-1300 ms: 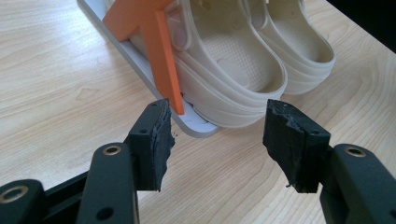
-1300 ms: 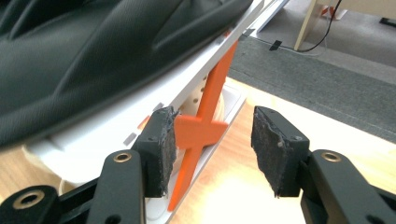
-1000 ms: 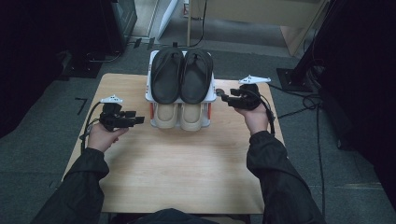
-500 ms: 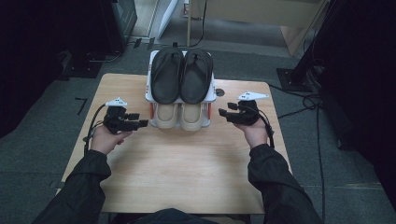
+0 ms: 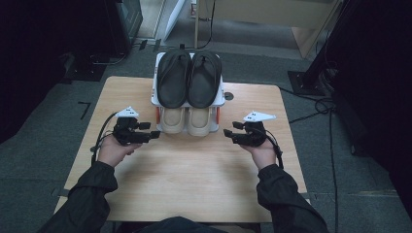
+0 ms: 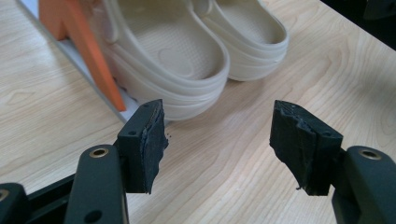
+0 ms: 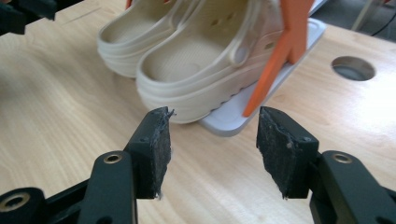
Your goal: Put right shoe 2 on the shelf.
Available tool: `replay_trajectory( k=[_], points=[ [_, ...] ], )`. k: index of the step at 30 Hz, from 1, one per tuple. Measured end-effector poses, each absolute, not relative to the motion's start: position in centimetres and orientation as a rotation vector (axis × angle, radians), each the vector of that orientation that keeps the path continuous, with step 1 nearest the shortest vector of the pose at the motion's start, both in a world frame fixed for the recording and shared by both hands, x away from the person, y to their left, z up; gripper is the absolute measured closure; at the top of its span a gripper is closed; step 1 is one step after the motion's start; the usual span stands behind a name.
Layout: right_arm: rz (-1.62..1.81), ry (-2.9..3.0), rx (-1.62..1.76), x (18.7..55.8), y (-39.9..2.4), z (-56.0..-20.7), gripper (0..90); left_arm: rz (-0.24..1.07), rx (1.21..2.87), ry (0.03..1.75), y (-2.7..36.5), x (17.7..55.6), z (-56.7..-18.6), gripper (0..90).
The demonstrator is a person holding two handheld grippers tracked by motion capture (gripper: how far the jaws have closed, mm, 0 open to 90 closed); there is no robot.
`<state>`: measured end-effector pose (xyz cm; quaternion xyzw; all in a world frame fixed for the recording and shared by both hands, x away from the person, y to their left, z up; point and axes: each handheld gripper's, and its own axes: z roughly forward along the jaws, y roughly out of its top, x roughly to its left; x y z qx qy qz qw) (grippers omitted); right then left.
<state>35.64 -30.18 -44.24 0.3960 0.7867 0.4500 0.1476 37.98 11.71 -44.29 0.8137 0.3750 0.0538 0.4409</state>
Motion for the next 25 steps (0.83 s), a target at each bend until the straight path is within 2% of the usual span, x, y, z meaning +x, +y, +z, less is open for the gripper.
replay_trajectory(
  k=[10, 25],
  points=[
    [1.273, 2.307, 1.115, 34.1, -28.8, -45.7, 41.2, 0.141, 2.038, 0.902, 10.4, 37.6, -44.6, 33.2],
    [1.294, 2.258, 1.138, 34.4, -28.7, -46.1, 33.2, 0.156, 2.070, 0.921, 10.2, 38.0, -45.3, 30.2]
  ],
)
